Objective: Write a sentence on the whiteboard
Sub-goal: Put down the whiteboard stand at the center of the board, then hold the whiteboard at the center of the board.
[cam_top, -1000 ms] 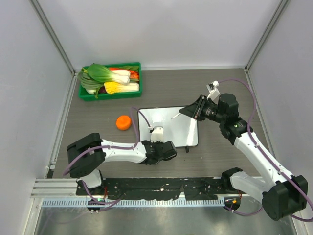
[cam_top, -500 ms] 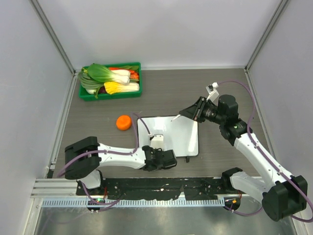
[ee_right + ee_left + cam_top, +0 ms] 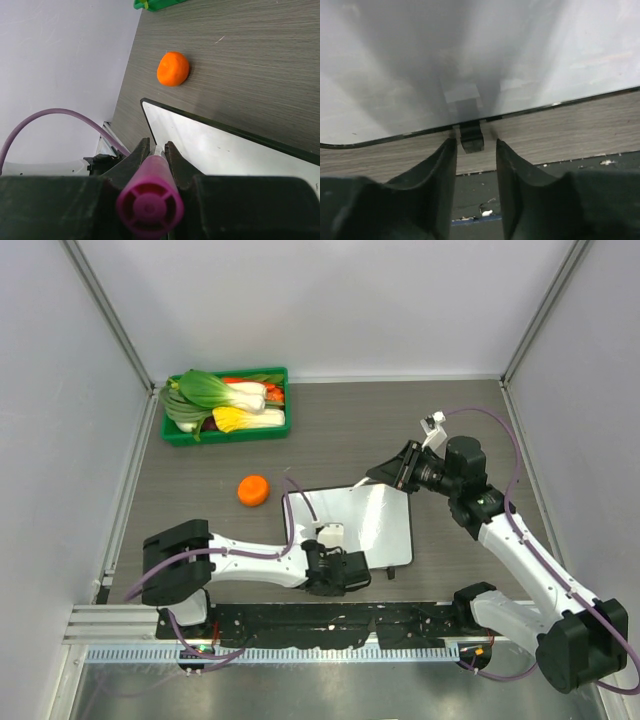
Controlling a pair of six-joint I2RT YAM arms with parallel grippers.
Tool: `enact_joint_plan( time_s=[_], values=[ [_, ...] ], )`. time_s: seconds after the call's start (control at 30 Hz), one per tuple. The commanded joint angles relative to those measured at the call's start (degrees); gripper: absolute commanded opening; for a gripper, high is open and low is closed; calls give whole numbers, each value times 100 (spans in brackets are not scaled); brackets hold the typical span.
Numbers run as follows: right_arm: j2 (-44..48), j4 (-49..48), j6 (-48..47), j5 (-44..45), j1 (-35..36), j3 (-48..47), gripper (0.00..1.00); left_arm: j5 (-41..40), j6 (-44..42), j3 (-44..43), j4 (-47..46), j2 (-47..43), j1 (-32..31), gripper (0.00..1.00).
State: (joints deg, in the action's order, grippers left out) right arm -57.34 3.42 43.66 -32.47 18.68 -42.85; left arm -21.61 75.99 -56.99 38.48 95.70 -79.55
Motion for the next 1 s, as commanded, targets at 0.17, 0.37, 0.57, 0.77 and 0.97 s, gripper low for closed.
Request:
enact_joint_plan(
  time_s=[0.17,0.37,0.57,0.77,0.97],
  values=[
    [188,-281,-77,-31,-13,-127,1,148,-198,145,-218,-648,-201,80],
    [285,-210,-103,30,-13,-153,1,-387,-900,110,-139,-1606,-237,95],
    [285,-122,-165,127,-22,-197,1,-204,-1770,-136,2,-2143,211,100],
    [232,-96,-182,171,-22,-250,1,489,-2684,-497,-156,-2310,1141,100],
    [258,-8,-226,223,-22,-312,1,1202,-3572,-927,-218,-2573,2214,100]
  ],
)
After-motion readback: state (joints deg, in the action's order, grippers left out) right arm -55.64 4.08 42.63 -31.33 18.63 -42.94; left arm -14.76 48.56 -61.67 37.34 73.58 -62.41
